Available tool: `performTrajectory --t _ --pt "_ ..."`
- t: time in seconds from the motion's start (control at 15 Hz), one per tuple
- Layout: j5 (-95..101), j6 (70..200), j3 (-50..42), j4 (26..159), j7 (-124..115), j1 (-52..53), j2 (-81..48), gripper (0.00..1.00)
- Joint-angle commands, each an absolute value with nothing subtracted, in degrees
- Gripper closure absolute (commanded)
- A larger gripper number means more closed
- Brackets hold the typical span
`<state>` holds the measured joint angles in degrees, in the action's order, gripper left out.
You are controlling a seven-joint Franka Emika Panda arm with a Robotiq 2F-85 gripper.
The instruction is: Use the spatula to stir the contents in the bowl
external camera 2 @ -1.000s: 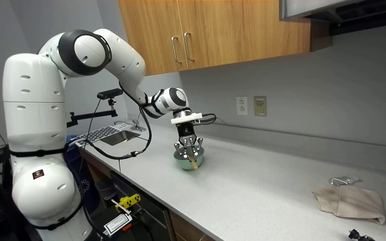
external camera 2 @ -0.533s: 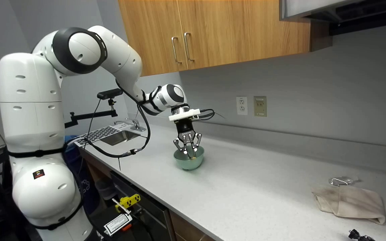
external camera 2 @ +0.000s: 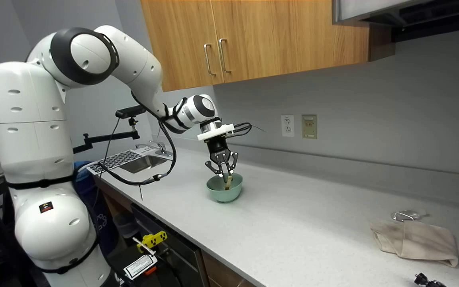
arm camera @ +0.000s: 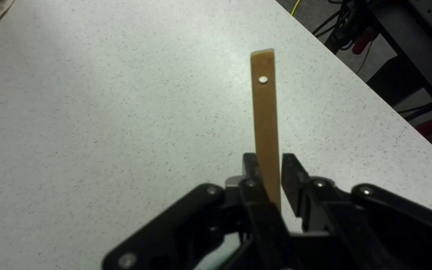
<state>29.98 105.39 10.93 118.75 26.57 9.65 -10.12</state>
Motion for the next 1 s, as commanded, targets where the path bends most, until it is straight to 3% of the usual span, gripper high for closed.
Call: performTrajectory --t 0.0,0.4,0.93 --pt "30.3 107.7 11.0 121.1 25.4 9.9 -7.5 0.46" --pt "30.6 113.0 10.9 124.6 23.0 9.9 -4.9 0.01" --pt "30.8 126.8 10.8 137.3 14.0 10.1 2.8 0.00"
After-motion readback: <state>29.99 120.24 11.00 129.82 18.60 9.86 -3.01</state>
